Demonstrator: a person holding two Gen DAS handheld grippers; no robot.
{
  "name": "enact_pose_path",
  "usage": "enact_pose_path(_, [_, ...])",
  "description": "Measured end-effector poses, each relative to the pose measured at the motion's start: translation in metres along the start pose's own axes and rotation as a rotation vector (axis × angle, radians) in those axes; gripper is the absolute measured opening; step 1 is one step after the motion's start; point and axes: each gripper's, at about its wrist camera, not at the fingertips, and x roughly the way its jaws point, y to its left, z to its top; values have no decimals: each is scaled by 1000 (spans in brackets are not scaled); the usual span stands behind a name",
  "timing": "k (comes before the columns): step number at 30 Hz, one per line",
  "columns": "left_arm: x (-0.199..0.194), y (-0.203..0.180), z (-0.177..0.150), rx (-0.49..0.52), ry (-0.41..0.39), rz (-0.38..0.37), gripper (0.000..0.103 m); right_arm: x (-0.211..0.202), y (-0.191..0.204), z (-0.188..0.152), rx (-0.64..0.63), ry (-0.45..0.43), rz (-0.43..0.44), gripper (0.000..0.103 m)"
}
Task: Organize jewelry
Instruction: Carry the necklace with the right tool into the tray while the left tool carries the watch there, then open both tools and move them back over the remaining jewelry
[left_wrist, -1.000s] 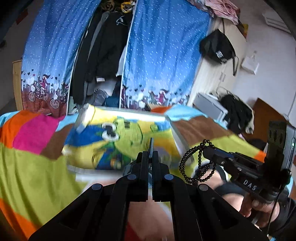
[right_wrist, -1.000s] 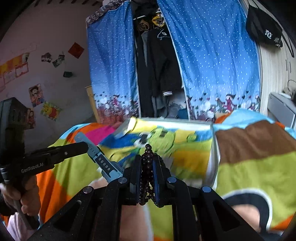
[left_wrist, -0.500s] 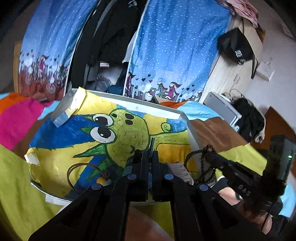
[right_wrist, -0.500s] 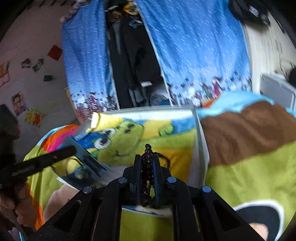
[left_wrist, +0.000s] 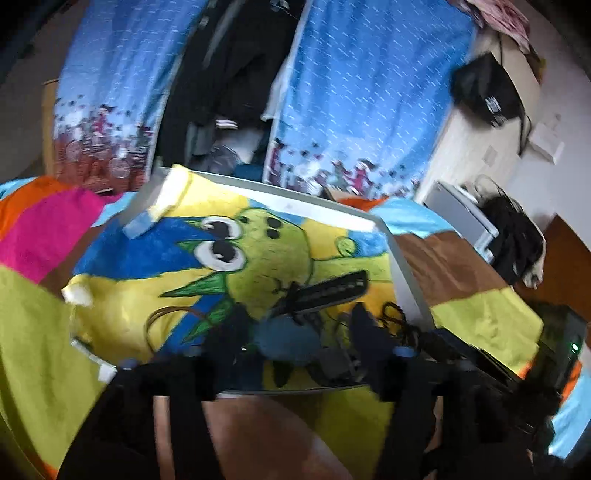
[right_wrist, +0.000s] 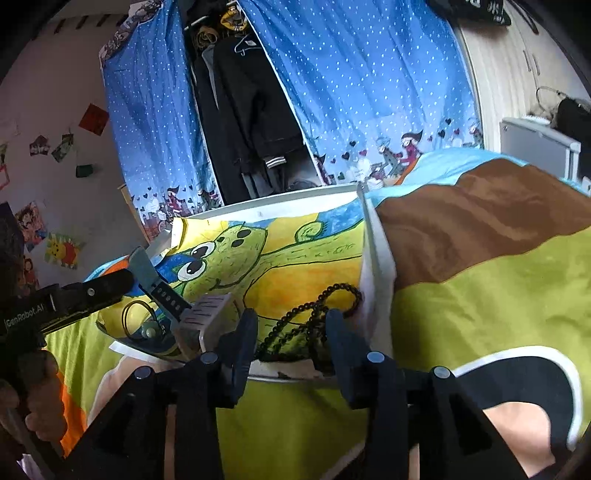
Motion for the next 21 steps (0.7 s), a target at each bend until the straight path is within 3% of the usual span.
enact_pose_path(2, [-7, 3, -3, -8, -12, 26, 64, -9, 2, 0, -19, -5, -17, 37])
enact_pose_path(6, [-27, 2, -9, 10, -12, 71, 65, -34, 6, -4, -29, -30, -33, 57])
enact_pose_path(8, [-40, -2, -15, 30, -35, 88, 86, -50, 10, -5, -40, -50, -38, 63])
enact_pose_path(9, [-49, -4, -18, 37, -61, 98, 89, -59, 12, -6, -44, -62, -38, 68])
enact_pose_path(11, [-68, -9, -25, 56, -113, 117, 91, -75, 15, -7, -44, -80, -33, 77])
enact_pose_path(15, [-95, -20, -38, 111, -138, 146, 91, -109, 24, -10, -38, -119, -17, 95])
enact_pose_path(21, [-141, -33, -62, 167, -183, 149, 91, -162, 50, -21, -89, -173, 5, 103])
